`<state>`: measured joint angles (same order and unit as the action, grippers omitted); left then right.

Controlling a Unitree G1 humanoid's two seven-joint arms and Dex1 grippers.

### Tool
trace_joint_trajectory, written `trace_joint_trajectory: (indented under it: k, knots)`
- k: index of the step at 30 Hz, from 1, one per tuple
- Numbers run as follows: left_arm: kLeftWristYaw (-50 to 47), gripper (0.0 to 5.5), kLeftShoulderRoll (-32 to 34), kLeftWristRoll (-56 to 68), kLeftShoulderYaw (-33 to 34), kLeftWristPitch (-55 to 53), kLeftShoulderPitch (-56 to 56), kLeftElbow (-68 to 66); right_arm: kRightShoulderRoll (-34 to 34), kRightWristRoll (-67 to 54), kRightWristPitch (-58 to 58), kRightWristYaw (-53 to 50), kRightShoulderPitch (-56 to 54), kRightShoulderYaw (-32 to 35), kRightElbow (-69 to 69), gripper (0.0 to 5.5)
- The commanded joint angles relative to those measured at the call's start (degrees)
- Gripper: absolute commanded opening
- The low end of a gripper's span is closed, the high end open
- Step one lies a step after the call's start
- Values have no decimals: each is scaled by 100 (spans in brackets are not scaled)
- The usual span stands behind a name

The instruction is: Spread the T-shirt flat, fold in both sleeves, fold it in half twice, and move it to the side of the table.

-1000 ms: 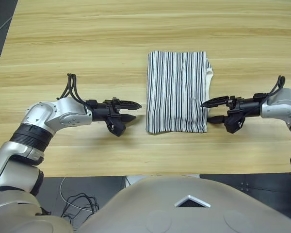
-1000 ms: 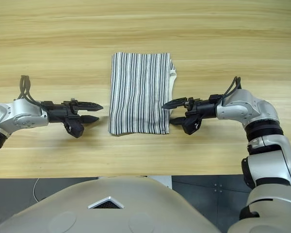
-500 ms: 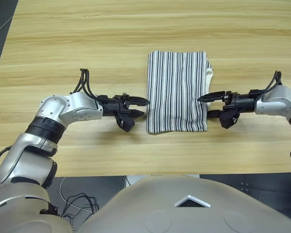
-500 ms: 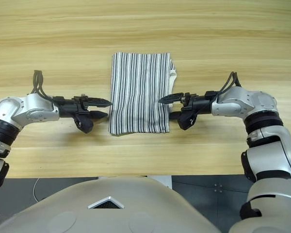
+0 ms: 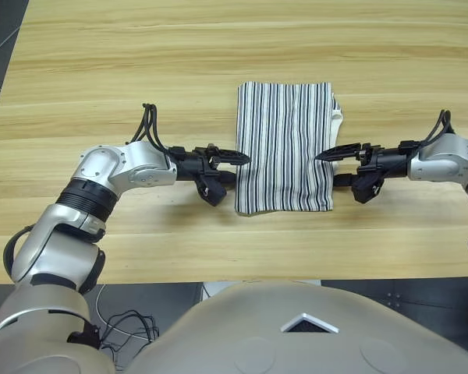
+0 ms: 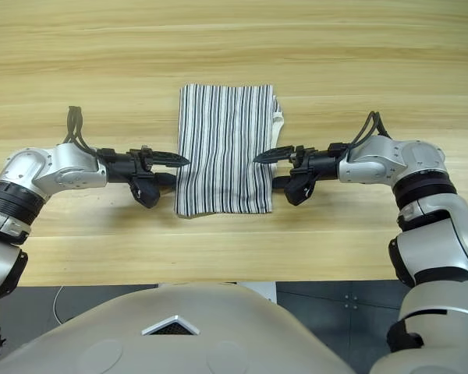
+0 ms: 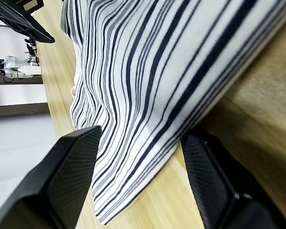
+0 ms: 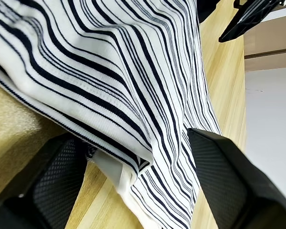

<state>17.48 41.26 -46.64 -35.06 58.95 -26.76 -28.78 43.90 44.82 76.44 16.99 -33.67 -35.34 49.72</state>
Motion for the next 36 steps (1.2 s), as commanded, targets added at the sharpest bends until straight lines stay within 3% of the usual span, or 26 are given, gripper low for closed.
trace_joint_trajectory:
  k: [1,11,15,27,30,33,36]
  knots:
    - [79,304,-62,-55,-57,-15,-44,-98,-100,436,-267,351,391,-467,116,366]
    - [34,304,-261,38,-141,-3,23,-333,-209,214,-320,502,444,-664,129,366]
    - [-27,260,-300,-71,-196,10,-35,-448,-235,115,-356,529,413,-726,139,293]
    - [-182,46,-365,-143,-222,11,-65,-579,-259,101,-446,404,327,-823,111,32]
    - [-197,10,-380,-161,-232,23,-92,-603,-263,98,-460,385,313,-842,108,20]
    - [-156,10,-375,-118,-242,39,-80,-572,-264,18,-442,432,304,-837,95,20]
    - [436,10,-341,603,-156,-163,57,-420,-291,-1126,-447,1158,290,-832,124,20]
